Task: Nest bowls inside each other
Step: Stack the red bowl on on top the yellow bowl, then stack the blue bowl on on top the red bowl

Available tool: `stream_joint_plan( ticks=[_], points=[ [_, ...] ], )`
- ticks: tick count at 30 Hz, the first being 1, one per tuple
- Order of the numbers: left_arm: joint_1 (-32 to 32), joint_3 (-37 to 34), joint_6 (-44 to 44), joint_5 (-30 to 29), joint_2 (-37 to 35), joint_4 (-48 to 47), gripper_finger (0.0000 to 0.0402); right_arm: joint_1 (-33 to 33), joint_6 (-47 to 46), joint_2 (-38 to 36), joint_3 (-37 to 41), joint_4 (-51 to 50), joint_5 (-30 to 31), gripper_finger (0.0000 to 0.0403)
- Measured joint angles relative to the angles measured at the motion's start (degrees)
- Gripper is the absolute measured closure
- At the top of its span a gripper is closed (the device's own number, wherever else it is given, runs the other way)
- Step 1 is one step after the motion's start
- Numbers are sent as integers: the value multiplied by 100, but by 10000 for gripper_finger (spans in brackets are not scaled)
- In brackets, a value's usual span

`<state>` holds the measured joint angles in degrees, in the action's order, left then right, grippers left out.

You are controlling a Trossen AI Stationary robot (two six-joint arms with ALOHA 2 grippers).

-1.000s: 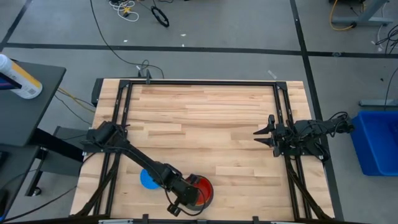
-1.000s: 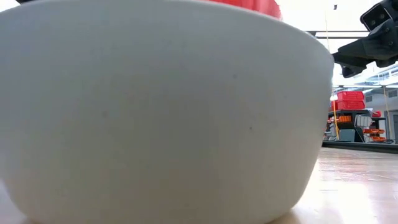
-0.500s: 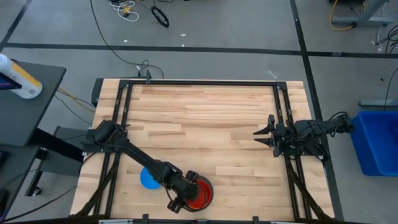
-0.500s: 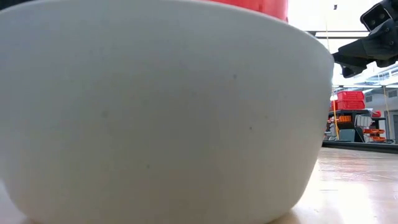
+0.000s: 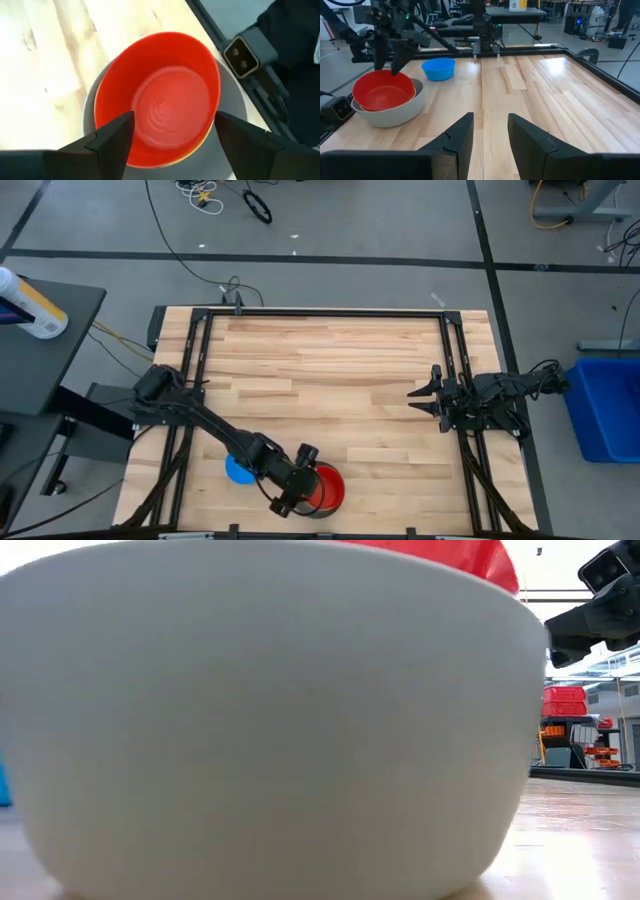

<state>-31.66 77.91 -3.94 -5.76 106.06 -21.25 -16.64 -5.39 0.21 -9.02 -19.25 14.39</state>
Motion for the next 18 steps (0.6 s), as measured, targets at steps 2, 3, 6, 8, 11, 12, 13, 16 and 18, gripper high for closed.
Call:
stream_joint_plan(
  ticks=[2,3,6,8,11,12,13,16,18],
  points=[
    [0,-113,-47,-17,0,238,123,0,0,0,0,-2,0,274],
    [0,-151,-78,-52,2,273,124,0,0,0,0,-3,0,274],
    [0,-151,-123,-237,0,318,124,0,2,0,0,-2,0,272],
    [0,-149,-125,-308,0,309,124,0,2,0,0,-2,0,273],
    [0,-149,-145,-264,1,324,124,0,2,0,0,-18,0,274],
    [0,-146,-148,-208,0,307,124,0,2,0,0,-24,0,274],
    [0,-146,-158,-132,0,264,124,0,0,0,0,-24,0,273],
    [-22,-149,-198,-105,-114,100,124,0,2,0,0,-26,-1,273],
    [-60,-144,-188,-249,-260,116,124,0,2,0,0,-31,0,274]
  ],
)
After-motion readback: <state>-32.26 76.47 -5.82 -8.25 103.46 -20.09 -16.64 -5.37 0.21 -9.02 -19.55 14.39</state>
